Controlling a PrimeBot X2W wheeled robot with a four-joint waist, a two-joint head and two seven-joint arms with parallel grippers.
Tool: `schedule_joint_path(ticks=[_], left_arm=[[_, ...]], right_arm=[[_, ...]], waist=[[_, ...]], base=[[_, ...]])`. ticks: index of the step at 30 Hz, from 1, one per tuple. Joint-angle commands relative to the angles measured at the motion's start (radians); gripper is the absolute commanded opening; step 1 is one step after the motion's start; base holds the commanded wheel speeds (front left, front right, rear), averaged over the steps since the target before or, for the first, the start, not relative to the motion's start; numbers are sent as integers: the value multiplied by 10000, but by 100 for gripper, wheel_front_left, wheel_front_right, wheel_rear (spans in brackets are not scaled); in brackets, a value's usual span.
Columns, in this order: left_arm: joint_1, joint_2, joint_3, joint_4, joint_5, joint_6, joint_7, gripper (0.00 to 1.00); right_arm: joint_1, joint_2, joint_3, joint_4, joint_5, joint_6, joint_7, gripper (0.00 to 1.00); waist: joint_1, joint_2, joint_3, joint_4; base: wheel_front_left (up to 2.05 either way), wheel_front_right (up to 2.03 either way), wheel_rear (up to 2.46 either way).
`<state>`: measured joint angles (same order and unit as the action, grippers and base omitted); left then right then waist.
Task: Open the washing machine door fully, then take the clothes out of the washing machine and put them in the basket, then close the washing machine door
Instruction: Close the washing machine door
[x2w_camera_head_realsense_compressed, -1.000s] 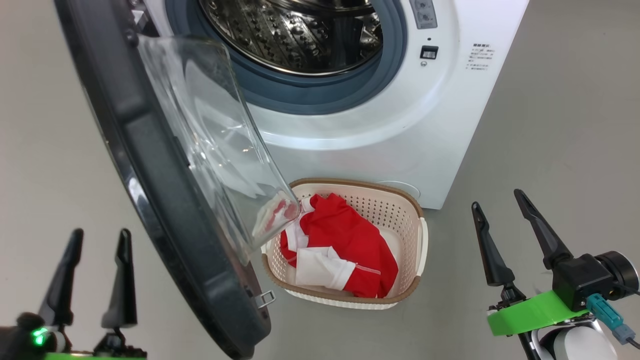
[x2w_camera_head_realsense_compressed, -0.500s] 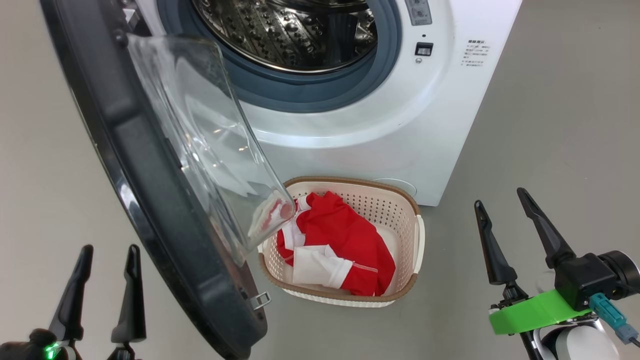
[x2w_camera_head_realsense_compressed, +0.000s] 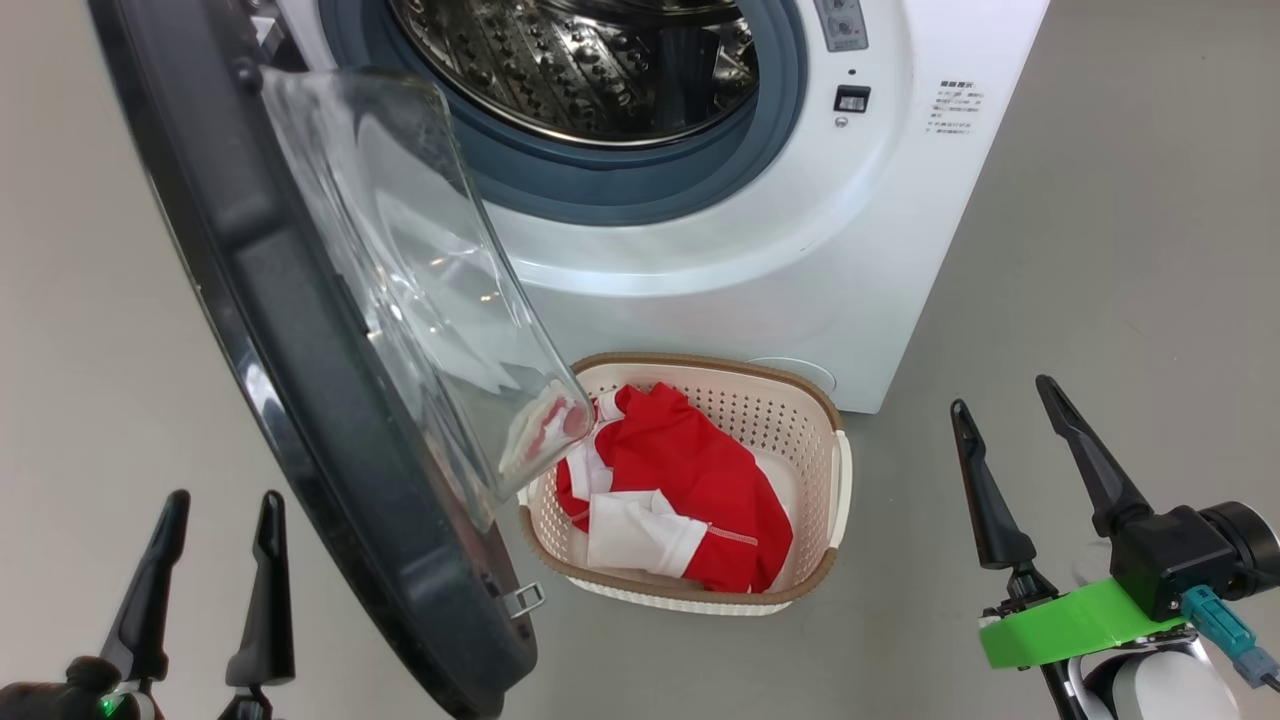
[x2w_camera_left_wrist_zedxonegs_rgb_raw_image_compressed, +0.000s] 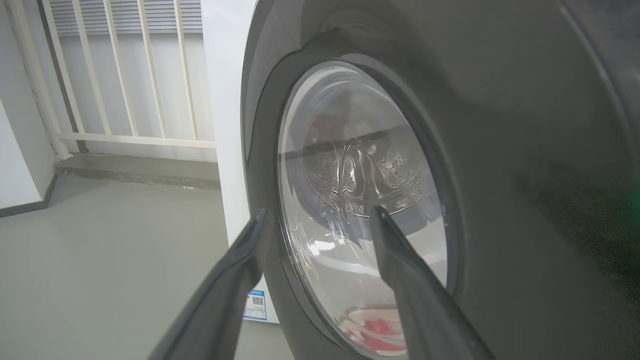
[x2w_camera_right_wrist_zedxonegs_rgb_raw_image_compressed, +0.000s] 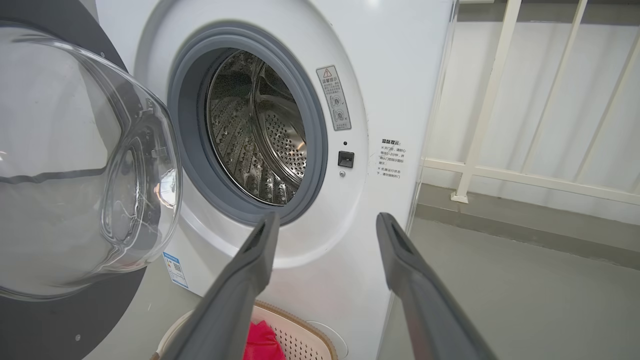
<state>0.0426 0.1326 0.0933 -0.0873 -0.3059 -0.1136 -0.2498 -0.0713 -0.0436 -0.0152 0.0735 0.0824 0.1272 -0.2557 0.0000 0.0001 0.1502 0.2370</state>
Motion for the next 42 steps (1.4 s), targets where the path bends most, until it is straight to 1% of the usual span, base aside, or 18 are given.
schedule_joint_path(ticks=[1, 5, 6, 7, 8, 9, 13, 16, 19, 25, 28, 30, 33, 34, 35, 39, 42], left_arm=[[-200, 191, 372, -200, 102, -10, -117, 100], [-193, 177, 373, -191, 124, -21, -118, 100], [-202, 160, 343, -171, 75, -30, -118, 95], [-222, 131, 312, -133, -45, -41, -118, 45], [-255, 154, 291, -99, -114, -50, -103, 16], [-313, 167, 288, -84, -246, -61, -70, 0], [-642, 246, 384, -194, -1165, -107, 195, 0], [-859, 269, 578, -307, -2290, -133, 571, 0], [-1148, 26, 912, -421, -4276, -151, 1139, 0], [-1733, -82, 1656, -776, -8108, -148, 2747, 0], [-2003, 2, 1885, -936, -9731, 81, 3784, 0], [-2145, 108, 1929, -1040, -10775, 401, 4612, 0], [-2314, 298, 2025, -1333, -11904, 843, 5512, 0], [-2314, 298, 2025, -1333, -11904, 843, 5512, 0], [-2351, 376, 2057, -1453, -12143, 973, 5728, 0], [-2476, 387, 2261, -1825, -13146, 1622, 6292, 0], [-2526, 347, 2351, -2075, -13736, 1934, 6611, 0]], right_arm=[[-282, -66, 222, -254, 78, 35, -61, 100], [-281, -66, 218, -247, 88, 35, -61, 100], [-274, -66, 219, -248, 92, 35, -61, 100], [-264, -66, 215, -250, 96, 35, -61, 100], [-252, -66, 213, -250, 100, 35, -61, 100], [-240, -66, 210, -252, 99, 35, -61, 100], [-200, -66, 186, -262, 79, 35, -61, 100], [-176, -66, 204, -242, 83, 35, -61, 100], [-153, -66, 234, -224, 129, 35, -61, 100], [-125, -66, 257, -198, 194, 35, -61, 100], [-137, -66, 270, -189, 204, 35, -61, 100], [-150, -66, 268, -192, 212, 35, -61, 100], [-175, -66, 288, -185, 219, 35, -61, 100], [-175, -66, 288, -185, 219, 35, -61, 100], [-184, -66, 294, -181, 223, 35, -61, 100], [-240, -66, 315, -169, 279, 35, -61, 100], [-280, -66, 309, -171, 319, 35, -61, 100]], waist=[[0, -1, -2, -9], [0, -1, 14, -20], [0, -1, 16, -19], [0, -1, 14, -12], [0, -1, 11, -4], [0, -1, 8, 7], [0, -1, -14, 61], [0, -1, -73, 71], [0, -1, -130, 57], [0, -1, -136, -4], [0, -1, -107, -48], [0, -1, -78, -72], [0, -1, -25, -126], [0, -1, -25, -126], [0, -1, -4, -144], [0, -1, 76, -234], [0, -1, 134, -286]], base=[[0, 0, 0], [0, 0, 0], [0, 0, 0], [0, 0, 0], [0, 0, 0], [0, 0, 0], [0, 0, 0], [0, 0, 0], [0, 0, 0], [0, 0, 0], [0, 0, 0], [0, 0, 0], [0, 0, 0], [0, 0, 0], [0, 0, 0], [0, 0, 0], [0, 0, 0]])
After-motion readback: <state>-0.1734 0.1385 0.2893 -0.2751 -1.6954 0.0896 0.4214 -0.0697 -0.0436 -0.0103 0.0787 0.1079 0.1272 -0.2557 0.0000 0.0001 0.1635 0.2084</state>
